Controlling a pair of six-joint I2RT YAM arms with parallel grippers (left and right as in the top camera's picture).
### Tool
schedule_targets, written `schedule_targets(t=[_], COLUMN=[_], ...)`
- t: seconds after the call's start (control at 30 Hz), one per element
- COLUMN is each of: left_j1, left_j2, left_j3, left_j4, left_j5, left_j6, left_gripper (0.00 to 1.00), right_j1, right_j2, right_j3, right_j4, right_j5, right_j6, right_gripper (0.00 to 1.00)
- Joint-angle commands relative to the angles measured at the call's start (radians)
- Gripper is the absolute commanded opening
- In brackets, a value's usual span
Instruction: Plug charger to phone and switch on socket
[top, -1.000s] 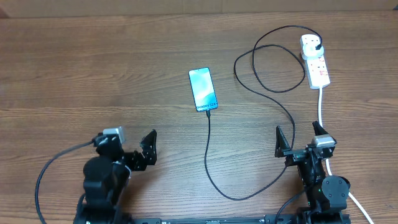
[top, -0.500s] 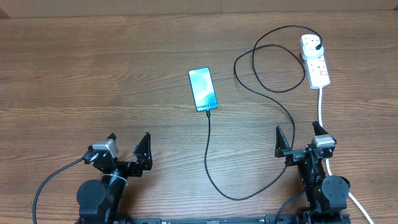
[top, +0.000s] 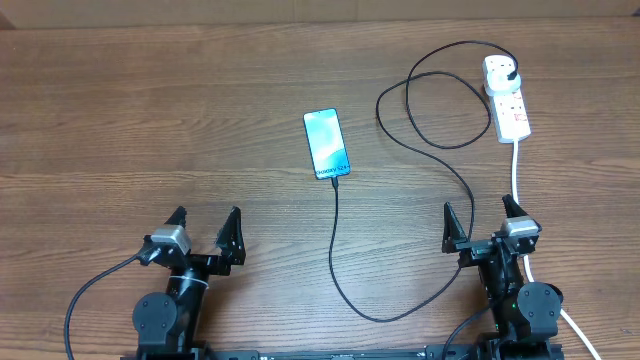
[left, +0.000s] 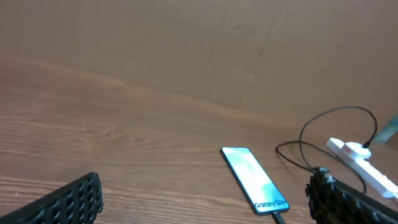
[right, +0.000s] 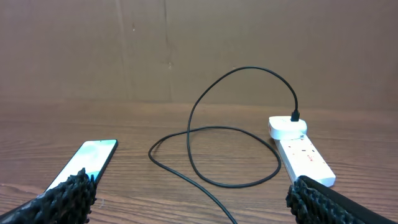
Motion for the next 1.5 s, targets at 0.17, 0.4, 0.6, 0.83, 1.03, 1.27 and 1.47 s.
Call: schedule_targets(t=[0.17,0.4,0.6,0.83,1.03,1.27,1.47], left_j1=[0.009,0.009,0.009,0.009,0.009,0.009,0.009], left_j2=[-0.012,-0.012,-0.012,-0.012,-0.012,-0.012,-0.012], left_j3=[-0.018,-0.018,-0.018,-0.018,-0.019,-0.019,-0.019], left_j4=[-0.023,-0.038,-0.04,-0.04,-0.037,-0.024,-0.031], left_j5=[-0.127,-0.134,-0.142,-0.152,-0.211,-0.342,-0.29], left_j6=[0.016,0.188,0.352,0.372,0.371,0.263,0.364], left_gripper=[0.99,1.0,1.0,0.99,1.0,1.0,1.0], right_j1=[0.005,0.005,0.005,0.005,0.005,0.005,0.005], right_j2=[-0.009,-0.009,-0.009,-0.009,-0.009,-0.009,-0.009], right_j3=[-0.01,-0.01,-0.01,-0.01,-0.01,-0.01,-0.01], right_j4=[0.006,0.006,0.006,0.006,0.006,0.006,0.006], right_j5=[0.006,0.006,0.006,0.006,0.006,0.006,0.006], right_j6=[-0.002,-0.002,-0.002,-0.002,-0.002,-0.002,-0.002], right_gripper=[1.0,1.0,1.0,1.0,1.0,1.0,1.0])
